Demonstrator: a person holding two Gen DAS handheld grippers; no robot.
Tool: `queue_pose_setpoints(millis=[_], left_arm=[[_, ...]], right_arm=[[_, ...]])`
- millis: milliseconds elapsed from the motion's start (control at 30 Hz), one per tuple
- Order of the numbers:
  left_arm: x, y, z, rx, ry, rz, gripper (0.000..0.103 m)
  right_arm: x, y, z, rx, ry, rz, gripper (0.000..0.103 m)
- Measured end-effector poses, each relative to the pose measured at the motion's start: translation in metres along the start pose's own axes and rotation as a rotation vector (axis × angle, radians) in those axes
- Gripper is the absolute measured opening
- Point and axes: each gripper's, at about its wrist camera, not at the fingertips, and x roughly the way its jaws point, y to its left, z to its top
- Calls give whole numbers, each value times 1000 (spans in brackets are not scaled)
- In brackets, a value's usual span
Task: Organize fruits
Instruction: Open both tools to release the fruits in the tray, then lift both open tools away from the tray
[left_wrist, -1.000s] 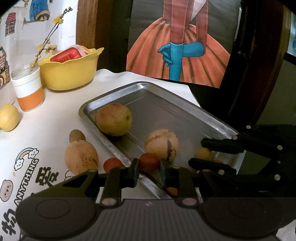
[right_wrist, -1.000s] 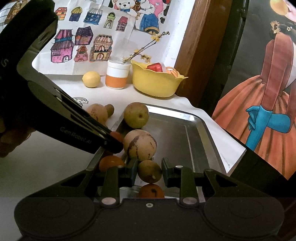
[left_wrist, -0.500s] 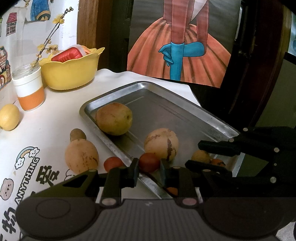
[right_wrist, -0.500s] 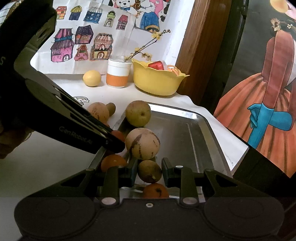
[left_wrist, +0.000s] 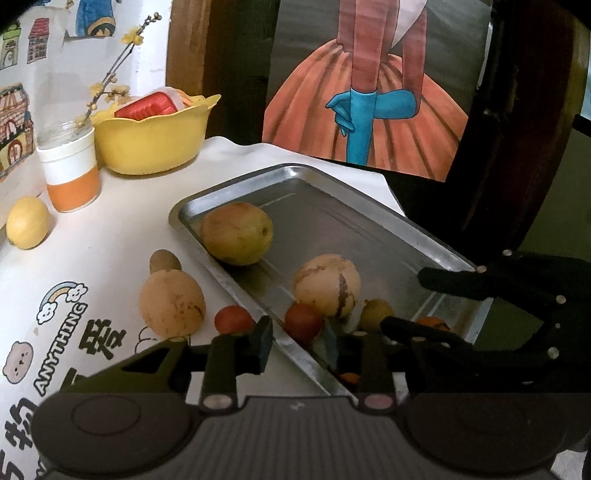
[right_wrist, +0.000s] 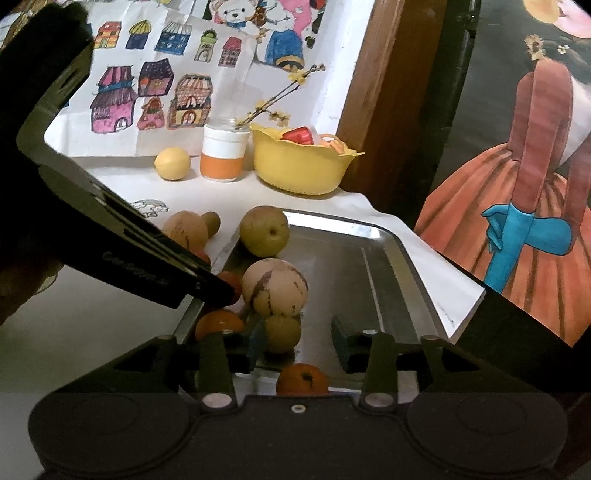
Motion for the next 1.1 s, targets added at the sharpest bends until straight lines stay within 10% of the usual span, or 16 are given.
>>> queue_pose_setpoints(millis=[533, 1100], left_arm=[[-42, -4, -4, -14, -112, 86, 101], [-105, 25, -34, -74, -146, 155, 103]], right_arm=[[-39, -2, -3, 57, -61, -31, 102], [-82, 30, -5, 31, -24, 10, 102]])
